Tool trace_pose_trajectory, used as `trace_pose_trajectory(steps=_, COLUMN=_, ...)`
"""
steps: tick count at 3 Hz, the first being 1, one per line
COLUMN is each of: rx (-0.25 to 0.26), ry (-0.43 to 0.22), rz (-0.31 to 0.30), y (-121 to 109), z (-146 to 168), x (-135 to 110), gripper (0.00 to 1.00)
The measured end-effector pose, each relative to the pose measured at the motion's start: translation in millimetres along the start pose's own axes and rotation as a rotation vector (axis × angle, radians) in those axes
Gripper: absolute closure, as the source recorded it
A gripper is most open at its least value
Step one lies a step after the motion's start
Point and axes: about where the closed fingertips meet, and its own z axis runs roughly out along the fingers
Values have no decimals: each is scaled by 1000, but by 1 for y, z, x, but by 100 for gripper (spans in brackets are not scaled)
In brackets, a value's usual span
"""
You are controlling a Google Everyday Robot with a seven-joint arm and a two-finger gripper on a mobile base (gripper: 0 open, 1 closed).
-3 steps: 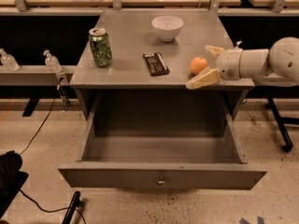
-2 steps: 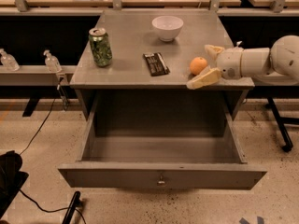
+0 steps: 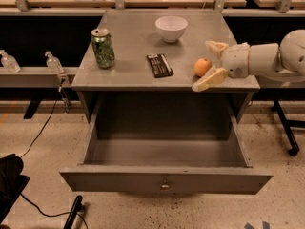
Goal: Pick orange from top drawer and place on counter
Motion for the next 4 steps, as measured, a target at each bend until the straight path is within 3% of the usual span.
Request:
trace_pose_trajectory(steps=2, rx=-35, ry=-11, rz=-174, y=41, z=-17, x=-27, gripper=0)
trace_pose_trajectory(steps=4, rx=-66, ry=-3, rz=-235, y=88, z=-52, x=-45, gripper=0)
